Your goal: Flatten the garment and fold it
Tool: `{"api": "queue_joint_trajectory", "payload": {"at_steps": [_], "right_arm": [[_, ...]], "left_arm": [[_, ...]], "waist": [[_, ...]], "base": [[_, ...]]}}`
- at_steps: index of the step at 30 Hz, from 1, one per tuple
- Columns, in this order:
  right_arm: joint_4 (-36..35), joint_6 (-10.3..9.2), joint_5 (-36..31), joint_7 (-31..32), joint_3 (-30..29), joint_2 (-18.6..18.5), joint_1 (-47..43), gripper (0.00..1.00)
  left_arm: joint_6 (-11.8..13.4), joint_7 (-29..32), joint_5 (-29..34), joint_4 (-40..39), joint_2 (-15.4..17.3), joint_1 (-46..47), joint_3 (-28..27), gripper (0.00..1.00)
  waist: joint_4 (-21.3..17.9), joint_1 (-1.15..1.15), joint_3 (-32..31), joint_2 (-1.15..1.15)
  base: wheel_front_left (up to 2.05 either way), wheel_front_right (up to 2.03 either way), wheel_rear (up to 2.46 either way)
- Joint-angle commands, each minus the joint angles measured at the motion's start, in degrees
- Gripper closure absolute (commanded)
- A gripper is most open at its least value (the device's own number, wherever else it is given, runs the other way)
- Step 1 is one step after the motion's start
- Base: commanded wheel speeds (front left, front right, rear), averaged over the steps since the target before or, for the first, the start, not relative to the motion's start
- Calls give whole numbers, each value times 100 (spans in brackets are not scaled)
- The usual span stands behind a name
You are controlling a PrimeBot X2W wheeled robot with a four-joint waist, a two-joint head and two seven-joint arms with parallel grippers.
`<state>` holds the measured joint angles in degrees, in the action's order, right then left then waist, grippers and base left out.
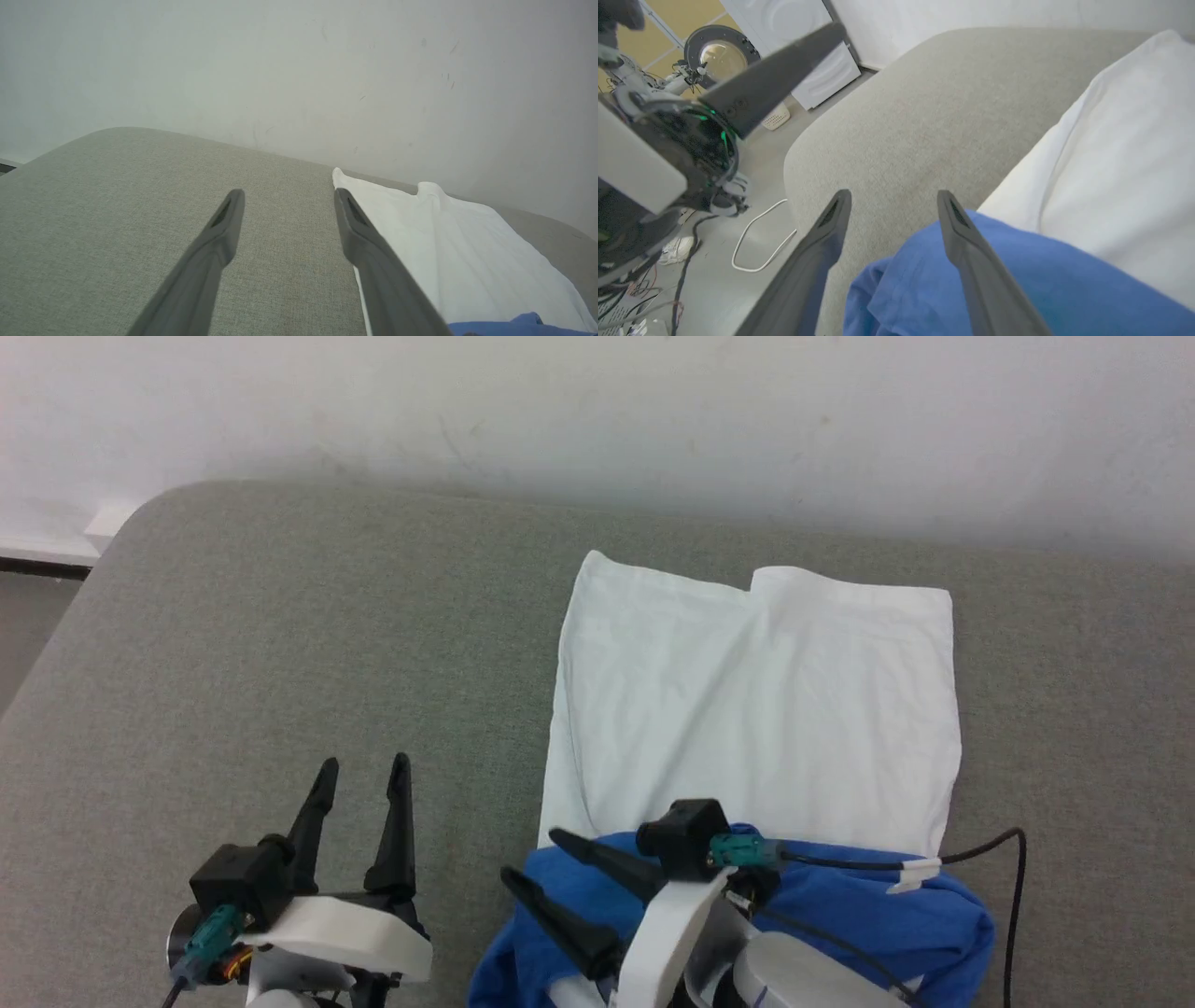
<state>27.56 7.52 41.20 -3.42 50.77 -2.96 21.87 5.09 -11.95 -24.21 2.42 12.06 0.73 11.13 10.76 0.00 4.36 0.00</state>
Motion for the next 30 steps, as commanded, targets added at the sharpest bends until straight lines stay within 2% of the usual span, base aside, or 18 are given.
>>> {"api": "queue_joint_trajectory", "payload": {"at_steps": [1,5,9,15,20,25,30], "right_arm": [[-188,-3,-106,-271,-64,8,148,0],[-458,-3,-699,-667,-674,8,160,0],[-722,-3,-1592,-694,-1936,3,-162,0],[-1896,-3,-2618,-200,-3878,-32,-1127,0],[-3125,-3,-3132,356,-5019,-13,-1917,0],[-4006,-3,-3193,743,-5636,3,-2285,0],[-4302,-3,-2966,799,-5745,6,-2265,0]], "left_arm": [[3,-46,-14,33,17,54,-47,0],[97,-38,-21,29,79,-46,-134,0],[181,-8,-34,-9,145,-134,-215,0],[266,50,-54,-46,253,-225,-313,0],[259,108,-89,-57,396,-130,-408,0],[44,282,-222,13,573,416,-450,0],[-339,721,-456,281,780,1527,-418,0]], "waist": [[-91,0,-83,0],[-252,0,-216,0],[-415,0,-312,0],[-683,0,-360,0],[-934,0,-223,0],[-1199,0,213,0],[-1519,0,847,0]], "base": [[0,0,0],[0,0,0],[0,0,0],[0,0,0],[0,0,0],[0,0,0],[0,0,0]]}}
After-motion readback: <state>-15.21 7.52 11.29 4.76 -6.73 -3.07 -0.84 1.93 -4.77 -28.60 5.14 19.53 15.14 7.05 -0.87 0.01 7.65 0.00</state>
